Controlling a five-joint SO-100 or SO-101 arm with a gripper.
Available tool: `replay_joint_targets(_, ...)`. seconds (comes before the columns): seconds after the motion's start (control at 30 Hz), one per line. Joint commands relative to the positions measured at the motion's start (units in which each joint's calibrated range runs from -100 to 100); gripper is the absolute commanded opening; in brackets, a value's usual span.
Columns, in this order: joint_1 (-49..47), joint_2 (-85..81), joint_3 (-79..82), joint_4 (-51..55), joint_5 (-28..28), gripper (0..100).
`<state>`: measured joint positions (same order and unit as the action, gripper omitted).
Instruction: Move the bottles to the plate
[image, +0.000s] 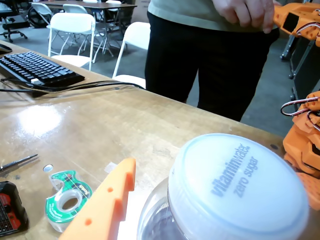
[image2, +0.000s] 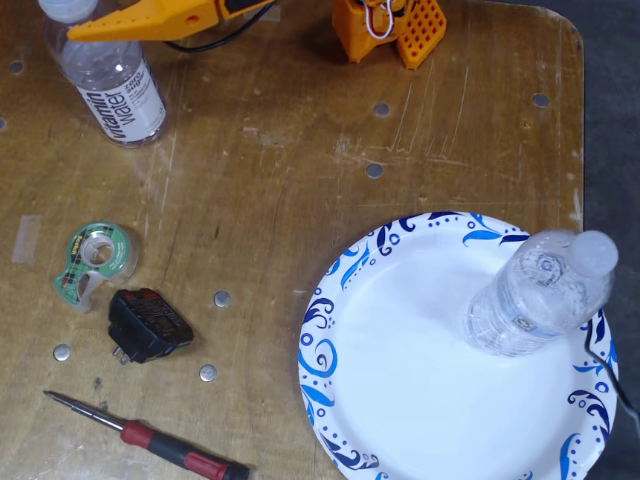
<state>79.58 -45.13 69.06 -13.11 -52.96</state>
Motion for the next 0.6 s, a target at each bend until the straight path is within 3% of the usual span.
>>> replay_joint_targets(0.0, -0.17, 0.7, -3.21, -1.78, -0.2, 47)
replay_joint_targets(0.57, -0.39, 1.88, -5.1, -3.34, -1.29, 46)
